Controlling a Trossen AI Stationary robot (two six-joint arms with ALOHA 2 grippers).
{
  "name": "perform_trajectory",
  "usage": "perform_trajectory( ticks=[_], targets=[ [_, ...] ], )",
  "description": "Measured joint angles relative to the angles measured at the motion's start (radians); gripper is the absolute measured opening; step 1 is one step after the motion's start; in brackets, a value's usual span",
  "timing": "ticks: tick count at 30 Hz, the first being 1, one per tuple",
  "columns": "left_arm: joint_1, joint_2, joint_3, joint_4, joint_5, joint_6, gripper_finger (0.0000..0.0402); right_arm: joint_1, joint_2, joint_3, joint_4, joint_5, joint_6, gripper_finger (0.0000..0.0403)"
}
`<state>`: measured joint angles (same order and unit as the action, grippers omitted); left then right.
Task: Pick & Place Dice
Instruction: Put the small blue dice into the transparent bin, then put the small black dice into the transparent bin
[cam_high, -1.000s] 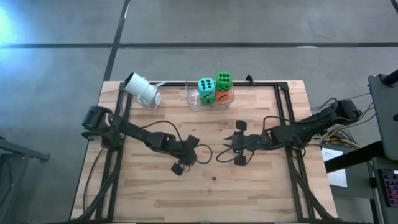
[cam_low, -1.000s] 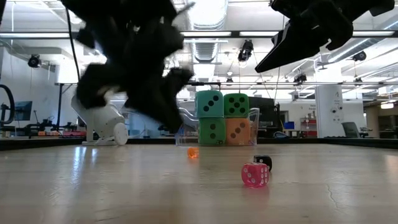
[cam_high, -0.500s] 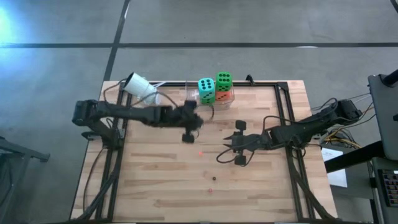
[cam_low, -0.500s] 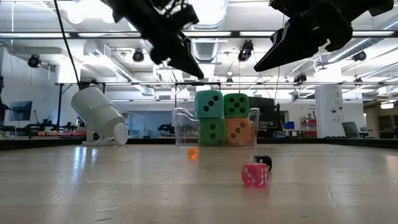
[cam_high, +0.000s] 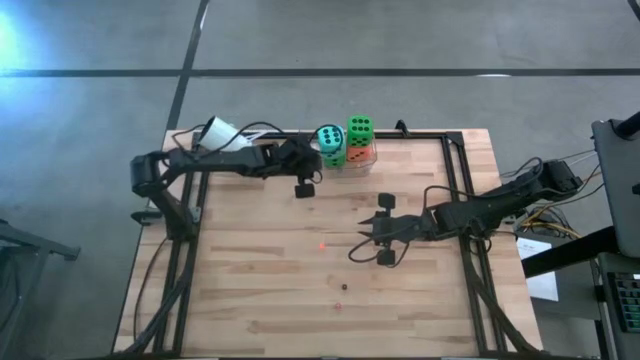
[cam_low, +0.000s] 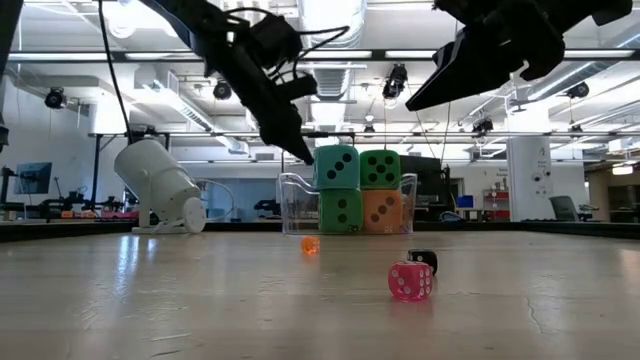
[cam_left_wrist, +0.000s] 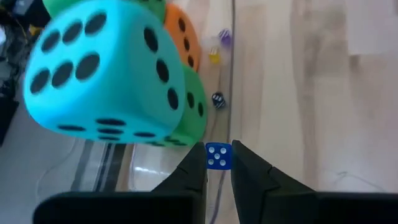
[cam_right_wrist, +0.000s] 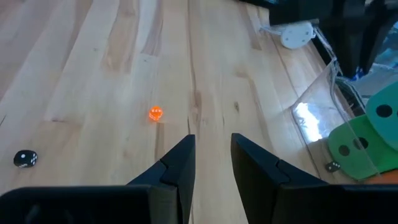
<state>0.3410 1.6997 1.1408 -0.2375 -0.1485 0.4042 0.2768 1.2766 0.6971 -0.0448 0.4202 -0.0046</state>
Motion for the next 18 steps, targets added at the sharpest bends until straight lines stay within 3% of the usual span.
perform_trajectory(
  ticks=[6, 8, 11, 18],
  targets=[
    [0.023, 0.013, 0.000, 0.040, -0.007, -0.001, 0.0050, 0.000, 0.000, 0.000, 0.005, 0.000, -0.007, 0.0100],
    [0.023, 0.016, 0.000, 0.055, -0.055, -0.001, 0.0062, 0.000, 0.000, 0.000, 0.006, 0.000, -0.006, 0.0100],
    [0.023, 0.019, 0.000, 0.064, -0.109, -0.004, 0.0093, 0.000, 0.000, 0.000, 0.006, 0.000, -0.006, 0.0100],
    [0.023, 0.036, 0.000, 0.074, -0.114, -0.014, 0.0173, 0.000, 0.000, 0.000, 0.006, 0.000, -0.004, 0.0100]
  ],
)
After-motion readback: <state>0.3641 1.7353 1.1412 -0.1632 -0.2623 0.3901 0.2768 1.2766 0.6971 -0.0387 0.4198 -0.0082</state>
